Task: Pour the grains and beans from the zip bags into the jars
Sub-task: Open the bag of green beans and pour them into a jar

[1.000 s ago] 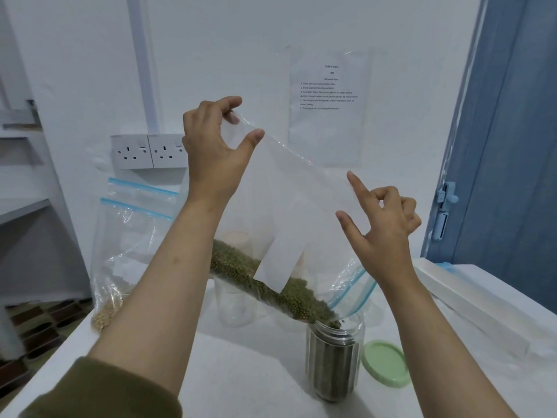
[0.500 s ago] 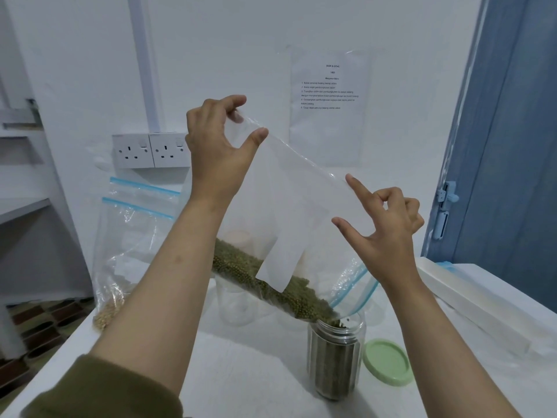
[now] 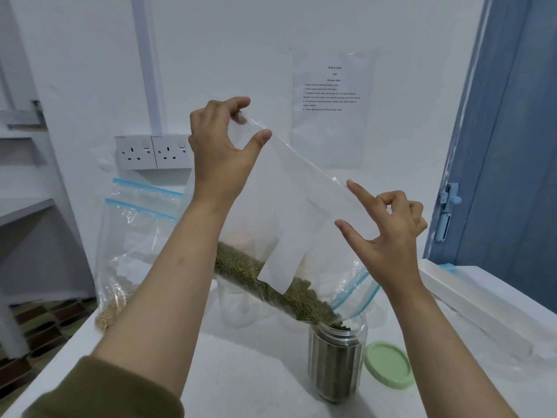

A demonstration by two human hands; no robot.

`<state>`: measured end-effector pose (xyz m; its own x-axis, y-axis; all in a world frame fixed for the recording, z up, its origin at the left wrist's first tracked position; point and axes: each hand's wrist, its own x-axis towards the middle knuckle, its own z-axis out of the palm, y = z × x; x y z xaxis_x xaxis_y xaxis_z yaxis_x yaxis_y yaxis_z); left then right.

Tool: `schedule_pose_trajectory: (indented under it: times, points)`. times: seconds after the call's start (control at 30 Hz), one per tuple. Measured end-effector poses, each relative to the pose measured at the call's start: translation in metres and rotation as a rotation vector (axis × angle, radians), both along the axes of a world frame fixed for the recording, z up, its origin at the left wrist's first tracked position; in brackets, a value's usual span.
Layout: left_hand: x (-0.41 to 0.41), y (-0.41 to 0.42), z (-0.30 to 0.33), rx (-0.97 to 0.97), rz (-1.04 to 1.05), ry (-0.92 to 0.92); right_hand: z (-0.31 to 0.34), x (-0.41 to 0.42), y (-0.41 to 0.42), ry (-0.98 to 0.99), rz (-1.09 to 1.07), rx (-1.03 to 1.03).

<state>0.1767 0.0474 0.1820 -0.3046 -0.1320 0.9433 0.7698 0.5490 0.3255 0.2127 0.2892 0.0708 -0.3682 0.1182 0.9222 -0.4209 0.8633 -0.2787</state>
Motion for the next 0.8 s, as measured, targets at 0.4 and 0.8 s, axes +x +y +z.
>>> schedule_pose_trajectory:
  times: [0.4, 0.8]
  points:
    - [0.0035, 0.0051, 0.0038, 0.005, -0.017, -0.010, -0.0012, -0.0004, 0.0012, 0.018, -0.014, -0.013]
    - [0.0057, 0.0053, 0.0040, 0.001, -0.009, -0.001, -0.0009, 0.0000, 0.0000, 0.039, -0.027, -0.009]
